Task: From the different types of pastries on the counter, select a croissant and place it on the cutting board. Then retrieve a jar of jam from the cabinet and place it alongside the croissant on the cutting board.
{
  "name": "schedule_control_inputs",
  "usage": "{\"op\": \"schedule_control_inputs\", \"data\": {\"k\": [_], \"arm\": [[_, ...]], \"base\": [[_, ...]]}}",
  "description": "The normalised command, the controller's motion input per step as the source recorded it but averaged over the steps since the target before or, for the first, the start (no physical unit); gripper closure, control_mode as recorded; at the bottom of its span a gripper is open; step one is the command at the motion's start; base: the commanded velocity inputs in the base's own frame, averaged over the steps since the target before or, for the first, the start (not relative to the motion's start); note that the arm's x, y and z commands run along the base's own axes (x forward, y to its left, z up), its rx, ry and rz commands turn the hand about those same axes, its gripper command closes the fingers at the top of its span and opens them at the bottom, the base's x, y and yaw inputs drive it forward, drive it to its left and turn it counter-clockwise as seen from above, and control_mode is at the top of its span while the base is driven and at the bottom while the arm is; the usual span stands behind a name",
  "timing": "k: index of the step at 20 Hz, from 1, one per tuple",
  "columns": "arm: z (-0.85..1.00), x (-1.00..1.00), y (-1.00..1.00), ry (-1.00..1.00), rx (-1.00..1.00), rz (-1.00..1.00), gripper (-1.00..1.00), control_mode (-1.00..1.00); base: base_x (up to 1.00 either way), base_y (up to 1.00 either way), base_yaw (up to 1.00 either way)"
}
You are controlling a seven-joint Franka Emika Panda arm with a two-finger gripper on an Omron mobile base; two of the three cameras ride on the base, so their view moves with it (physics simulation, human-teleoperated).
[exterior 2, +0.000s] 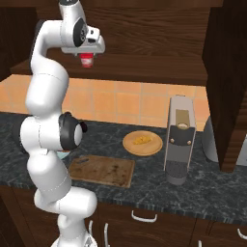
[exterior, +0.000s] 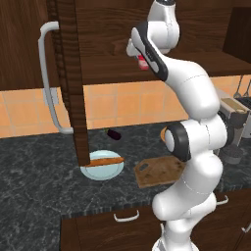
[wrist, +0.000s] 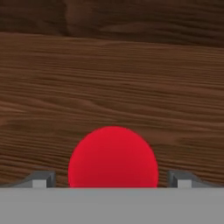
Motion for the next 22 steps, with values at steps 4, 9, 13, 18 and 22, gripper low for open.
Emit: {"op": "schedule_control_inputs", "data": {"k": [4, 9, 13, 18, 22], "arm": [[0.0, 0.05, 0.0, 0.0, 0.01, 0.0, -1.0, -1.0], [-0.37, 0.21, 0.0, 0.0, -0.02, 0.0, -1.0, -1.0], [-0.25, 0.23, 0.0, 0.0, 0.0, 0.0, -1.0, -1.0], [-0.23, 0.25, 0.0, 0.0, 0.0, 0.0, 1.0, -1.0], [-0.16, 0.2, 0.0, 0.0, 0.0, 0.0, 1.0, -1.0]], "base": [[0.0, 0.0, 0.0], [0.0, 0.0, 0.0], [0.0, 0.0, 0.0], [0.0, 0.0, 0.0], [0.0, 0.0, 0.0]]}}
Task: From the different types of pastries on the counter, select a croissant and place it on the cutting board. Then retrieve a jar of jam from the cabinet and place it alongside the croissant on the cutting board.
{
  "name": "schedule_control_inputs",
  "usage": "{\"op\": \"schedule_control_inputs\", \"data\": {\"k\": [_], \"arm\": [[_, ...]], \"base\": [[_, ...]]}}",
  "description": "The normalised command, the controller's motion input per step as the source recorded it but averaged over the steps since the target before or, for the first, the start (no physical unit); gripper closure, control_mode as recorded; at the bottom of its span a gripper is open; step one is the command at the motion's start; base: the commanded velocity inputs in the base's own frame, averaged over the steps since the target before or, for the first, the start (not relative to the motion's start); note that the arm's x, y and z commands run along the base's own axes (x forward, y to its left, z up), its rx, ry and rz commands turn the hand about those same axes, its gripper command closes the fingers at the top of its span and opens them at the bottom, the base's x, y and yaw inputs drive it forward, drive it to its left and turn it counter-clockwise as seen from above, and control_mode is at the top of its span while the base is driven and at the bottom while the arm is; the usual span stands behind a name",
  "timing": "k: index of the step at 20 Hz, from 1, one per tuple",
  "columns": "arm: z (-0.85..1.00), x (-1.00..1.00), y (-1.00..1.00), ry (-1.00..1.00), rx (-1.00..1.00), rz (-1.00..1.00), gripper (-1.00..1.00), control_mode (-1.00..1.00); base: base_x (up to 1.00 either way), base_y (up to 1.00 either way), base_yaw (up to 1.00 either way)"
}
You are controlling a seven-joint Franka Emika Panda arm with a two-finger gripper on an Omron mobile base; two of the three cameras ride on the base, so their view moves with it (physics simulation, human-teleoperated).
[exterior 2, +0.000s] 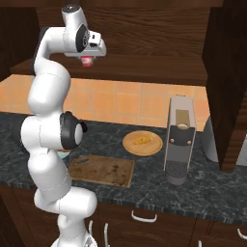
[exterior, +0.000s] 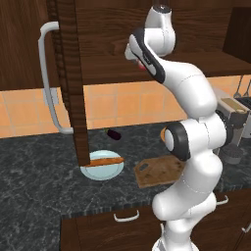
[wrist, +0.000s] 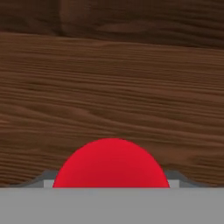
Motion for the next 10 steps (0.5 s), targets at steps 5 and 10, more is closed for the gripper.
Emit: {"op": "schedule_control_inputs", "data": {"k": [5, 10], "arm": [[0.22, -0.8, 0.0, 0.0, 0.19, -0.02, 1.0, -1.0], [-0.25, -1.0, 0.0, -0.1, 0.16, -0.05, 1.0, -1.0]], "base": [[0.0, 0.0, 0.0], [0.0, 0.0, 0.0]]}}
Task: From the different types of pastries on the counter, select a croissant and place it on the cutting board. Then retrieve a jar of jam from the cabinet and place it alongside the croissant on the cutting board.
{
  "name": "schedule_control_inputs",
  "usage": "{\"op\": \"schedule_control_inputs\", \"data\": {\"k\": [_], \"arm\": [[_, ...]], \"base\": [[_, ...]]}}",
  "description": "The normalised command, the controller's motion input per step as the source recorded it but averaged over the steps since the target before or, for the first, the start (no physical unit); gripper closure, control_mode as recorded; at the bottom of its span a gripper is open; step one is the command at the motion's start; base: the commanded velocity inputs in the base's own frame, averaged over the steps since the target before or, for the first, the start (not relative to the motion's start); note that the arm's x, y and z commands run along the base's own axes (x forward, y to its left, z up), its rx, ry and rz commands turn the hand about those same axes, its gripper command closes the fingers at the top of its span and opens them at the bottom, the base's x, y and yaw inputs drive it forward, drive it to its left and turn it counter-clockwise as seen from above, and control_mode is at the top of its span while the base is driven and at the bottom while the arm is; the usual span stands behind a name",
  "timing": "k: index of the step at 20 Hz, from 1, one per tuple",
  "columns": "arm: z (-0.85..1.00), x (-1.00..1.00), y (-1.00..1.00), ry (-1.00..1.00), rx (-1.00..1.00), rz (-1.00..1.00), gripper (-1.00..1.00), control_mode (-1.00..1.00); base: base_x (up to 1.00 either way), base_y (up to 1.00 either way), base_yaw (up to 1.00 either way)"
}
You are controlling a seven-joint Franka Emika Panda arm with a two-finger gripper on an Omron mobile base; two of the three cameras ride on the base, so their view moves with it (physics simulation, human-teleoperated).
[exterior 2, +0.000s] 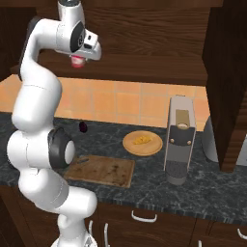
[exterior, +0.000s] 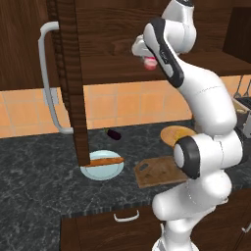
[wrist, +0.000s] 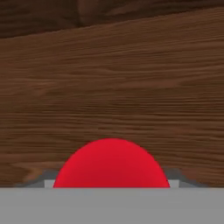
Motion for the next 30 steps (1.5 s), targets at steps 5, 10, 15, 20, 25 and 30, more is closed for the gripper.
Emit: {"op": "schedule_control_inputs", "data": {"k": [5, 10, 15, 20, 25, 30], "arm": [[-0.83, -1.0, 0.01, -0.13, 0.01, -0.11, 1.0, -1.0], [-0.81, -1.0, 0.0, -0.1, 0.0, -0.12, 1.0, -1.0], [-0.87, -1.0, 0.0, -0.07, 0.0, -0.12, 1.0, -1.0], [-0.74, -1.0, 0.0, -0.03, 0.01, -0.08, 1.0, -1.0], [-0.18, 0.0, -0.62, 0.09, 0.02, 0.0, 1.0, -1.0], [-0.57, -0.71, -0.03, 0.05, -0.03, 0.0, 1.0, -1.0]], "base": [[0.0, 0.0, 0.0], [0.0, 0.0, 0.0], [0.0, 0.0, 0.0], [0.0, 0.0, 0.0], [0.0, 0.0, 0.0], [0.0, 0.0, 0.0]]}}
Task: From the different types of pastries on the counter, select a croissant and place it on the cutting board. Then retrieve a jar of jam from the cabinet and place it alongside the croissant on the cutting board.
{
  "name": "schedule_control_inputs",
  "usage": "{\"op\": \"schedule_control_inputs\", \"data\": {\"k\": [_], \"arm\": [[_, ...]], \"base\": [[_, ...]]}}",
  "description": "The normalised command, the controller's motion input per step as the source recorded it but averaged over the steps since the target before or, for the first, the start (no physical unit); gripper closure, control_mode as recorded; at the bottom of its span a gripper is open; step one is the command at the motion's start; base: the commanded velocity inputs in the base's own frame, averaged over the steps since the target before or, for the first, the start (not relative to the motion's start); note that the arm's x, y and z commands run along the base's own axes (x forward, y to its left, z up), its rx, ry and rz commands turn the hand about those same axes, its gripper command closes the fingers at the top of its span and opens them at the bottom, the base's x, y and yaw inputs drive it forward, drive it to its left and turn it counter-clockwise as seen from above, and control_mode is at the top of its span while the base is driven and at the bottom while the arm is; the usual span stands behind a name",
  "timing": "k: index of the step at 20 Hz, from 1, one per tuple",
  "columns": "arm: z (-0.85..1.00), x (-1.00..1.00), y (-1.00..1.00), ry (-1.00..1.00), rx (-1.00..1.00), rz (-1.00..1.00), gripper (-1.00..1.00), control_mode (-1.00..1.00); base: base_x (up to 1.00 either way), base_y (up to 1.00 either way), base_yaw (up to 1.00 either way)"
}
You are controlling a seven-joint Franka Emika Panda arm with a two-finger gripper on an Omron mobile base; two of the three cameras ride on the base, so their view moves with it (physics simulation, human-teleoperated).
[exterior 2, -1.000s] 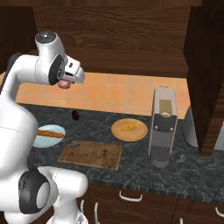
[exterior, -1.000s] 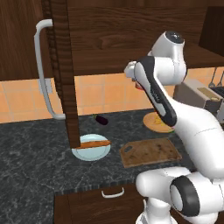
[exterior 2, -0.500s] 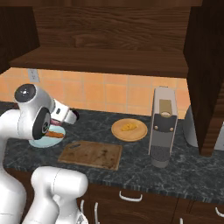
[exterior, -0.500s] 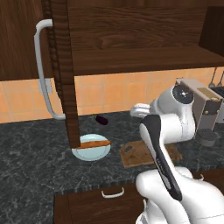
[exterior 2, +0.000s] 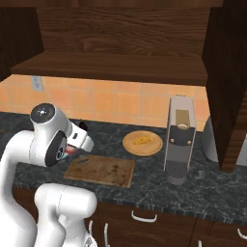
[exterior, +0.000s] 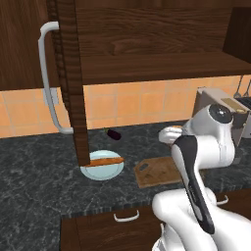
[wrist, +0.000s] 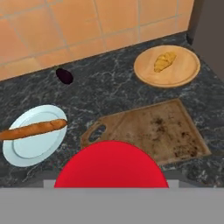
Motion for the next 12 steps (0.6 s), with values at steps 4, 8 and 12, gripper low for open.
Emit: {"op": "schedule_control_inputs", "data": {"k": [4, 8, 12], "arm": [[-0.79, -0.87, 0.0, 0.11, -0.07, -0.05, 1.0, -1.0], [-0.33, 0.38, -0.4, -0.04, 0.07, -0.03, 1.0, -1.0], [-0.19, 0.27, -0.18, -0.08, 0.04, 0.0, 1.0, -1.0]], "base": [[0.0, 0.0, 0.0], [0.0, 0.0, 0.0], [0.0, 0.0, 0.0]]}}
